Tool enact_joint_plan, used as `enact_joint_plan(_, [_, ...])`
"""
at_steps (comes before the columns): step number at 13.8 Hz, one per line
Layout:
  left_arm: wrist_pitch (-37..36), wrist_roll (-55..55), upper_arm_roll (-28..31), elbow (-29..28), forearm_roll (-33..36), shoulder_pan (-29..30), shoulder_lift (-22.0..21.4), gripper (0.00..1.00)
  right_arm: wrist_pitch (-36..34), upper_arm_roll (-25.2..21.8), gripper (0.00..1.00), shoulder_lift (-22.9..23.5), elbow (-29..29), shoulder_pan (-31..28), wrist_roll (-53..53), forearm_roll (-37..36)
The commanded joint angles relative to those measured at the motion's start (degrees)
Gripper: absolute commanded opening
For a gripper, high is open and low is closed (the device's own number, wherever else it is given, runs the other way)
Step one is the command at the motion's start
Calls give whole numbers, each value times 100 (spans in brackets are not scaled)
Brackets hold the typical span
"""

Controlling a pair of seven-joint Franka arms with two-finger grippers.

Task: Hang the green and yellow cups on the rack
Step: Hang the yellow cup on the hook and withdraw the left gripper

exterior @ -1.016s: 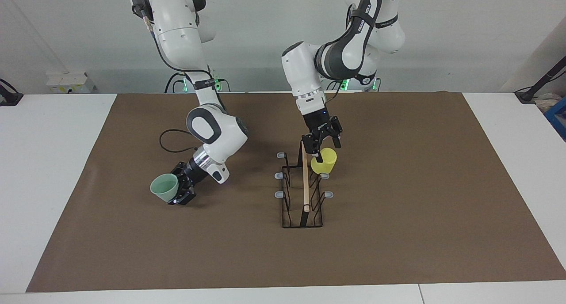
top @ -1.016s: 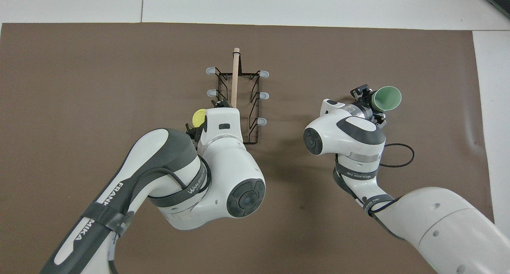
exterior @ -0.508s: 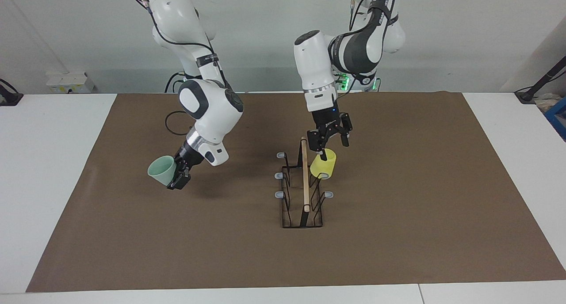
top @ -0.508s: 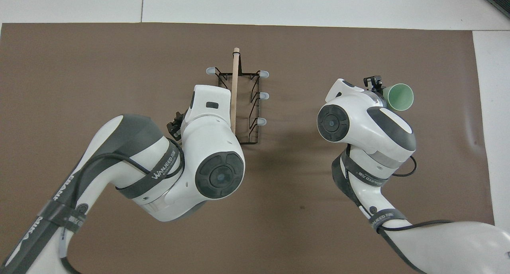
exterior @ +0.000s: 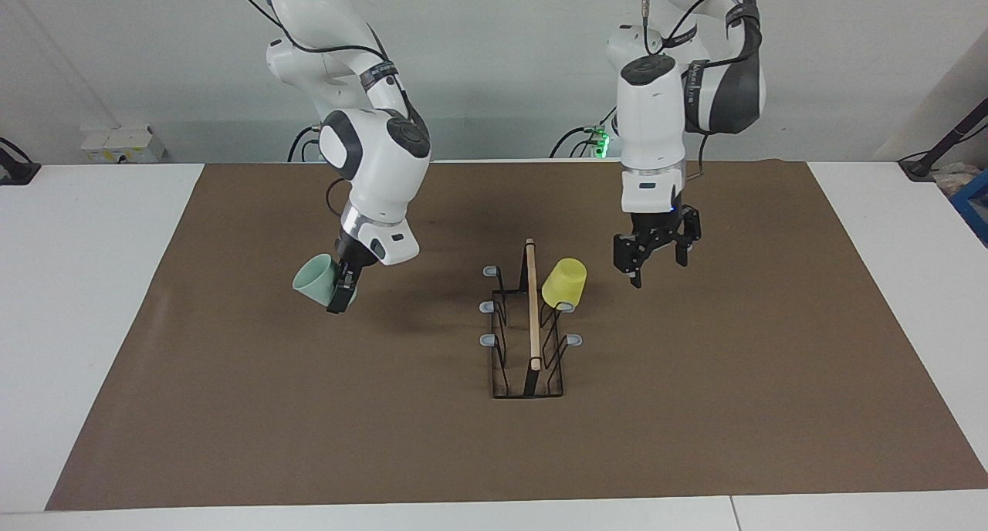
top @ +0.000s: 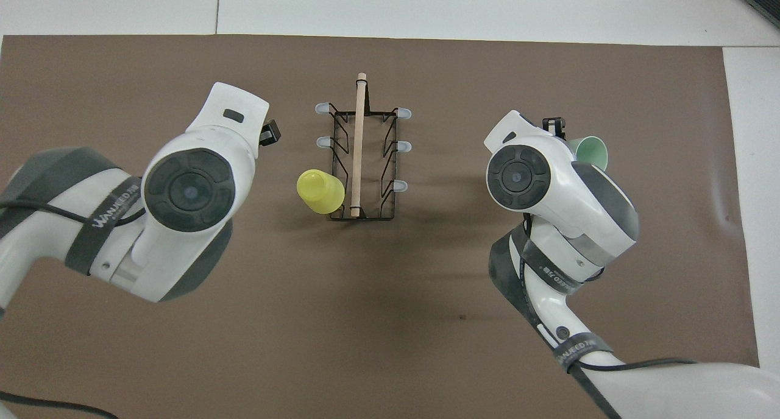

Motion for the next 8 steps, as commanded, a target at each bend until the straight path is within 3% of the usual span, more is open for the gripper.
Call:
enact_joint_plan(1, [-158,1364,-60,-191,-627,533,-326,100,-109,57,0,-335,124,-30,-104,873])
enact_joint_plan(5, [-701,3710,-51,-94,-1796,1465,-475,100,293,48,0,-617,124,-101,-95,2261])
enact_joint_plan(8, [-1089,4899,-42,20,-2079,2098,-555,100,864,48,0,-652,124,-215,-104,3184])
